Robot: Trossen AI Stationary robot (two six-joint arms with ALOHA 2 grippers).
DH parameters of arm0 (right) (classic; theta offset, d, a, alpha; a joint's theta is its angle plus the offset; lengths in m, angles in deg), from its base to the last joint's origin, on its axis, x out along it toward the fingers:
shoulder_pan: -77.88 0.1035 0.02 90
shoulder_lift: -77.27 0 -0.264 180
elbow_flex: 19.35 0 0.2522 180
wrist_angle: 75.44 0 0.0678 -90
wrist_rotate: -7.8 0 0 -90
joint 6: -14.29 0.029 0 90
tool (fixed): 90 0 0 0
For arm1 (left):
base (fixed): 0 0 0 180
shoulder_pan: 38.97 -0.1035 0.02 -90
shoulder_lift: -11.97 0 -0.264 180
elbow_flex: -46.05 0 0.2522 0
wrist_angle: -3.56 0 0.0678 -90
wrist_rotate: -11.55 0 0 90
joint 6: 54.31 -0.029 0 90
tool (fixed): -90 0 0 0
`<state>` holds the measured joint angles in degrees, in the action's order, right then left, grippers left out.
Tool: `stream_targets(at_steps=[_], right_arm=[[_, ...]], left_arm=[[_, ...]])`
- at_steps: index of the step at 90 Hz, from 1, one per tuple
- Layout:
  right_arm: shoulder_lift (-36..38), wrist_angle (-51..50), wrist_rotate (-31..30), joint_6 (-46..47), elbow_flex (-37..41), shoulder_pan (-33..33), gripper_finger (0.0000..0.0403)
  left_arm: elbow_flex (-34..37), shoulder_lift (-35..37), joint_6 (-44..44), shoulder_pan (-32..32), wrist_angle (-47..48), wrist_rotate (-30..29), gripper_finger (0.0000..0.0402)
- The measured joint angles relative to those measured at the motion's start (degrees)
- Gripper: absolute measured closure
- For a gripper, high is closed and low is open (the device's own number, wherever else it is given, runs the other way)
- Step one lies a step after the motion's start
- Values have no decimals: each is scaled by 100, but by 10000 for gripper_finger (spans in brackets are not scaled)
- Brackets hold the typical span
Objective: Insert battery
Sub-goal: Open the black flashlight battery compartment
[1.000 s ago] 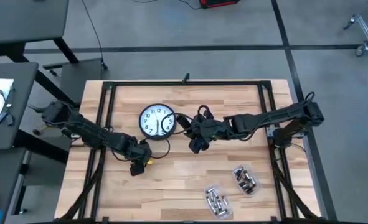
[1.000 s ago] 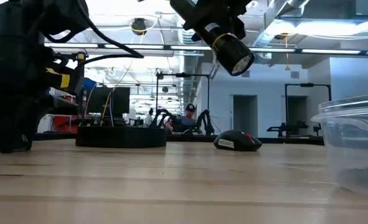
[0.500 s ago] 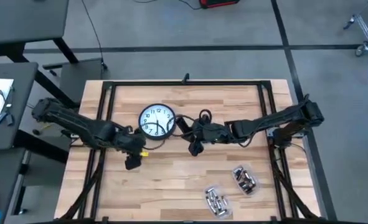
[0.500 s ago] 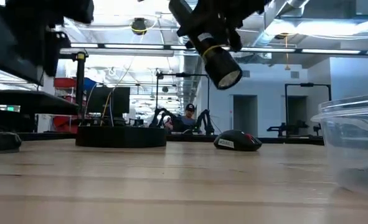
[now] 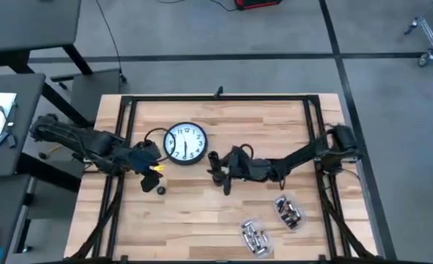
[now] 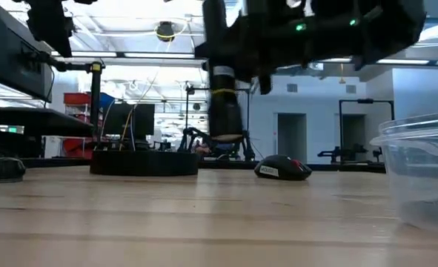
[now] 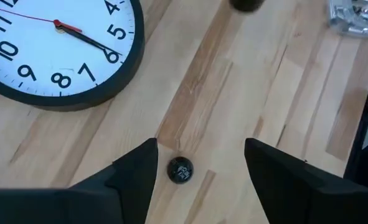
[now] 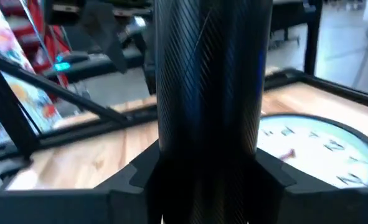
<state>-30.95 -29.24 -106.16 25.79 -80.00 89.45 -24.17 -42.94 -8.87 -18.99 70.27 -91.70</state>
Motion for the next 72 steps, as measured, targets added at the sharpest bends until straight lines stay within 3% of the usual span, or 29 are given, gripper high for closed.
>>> stream_targets(at_steps=[29,63,72], right_arm=[[-1185,412,25,-387,-728,-42,264],[-1288,192,134,-555,-921,-1,264],[-1289,102,142,-552,-920,8,223]], left_arm=[[0,-4,299,-15,-18,-10,181],[0,-4,244,-15,-9,-12,181],[0,-4,234,-15,-9,-10,181]])
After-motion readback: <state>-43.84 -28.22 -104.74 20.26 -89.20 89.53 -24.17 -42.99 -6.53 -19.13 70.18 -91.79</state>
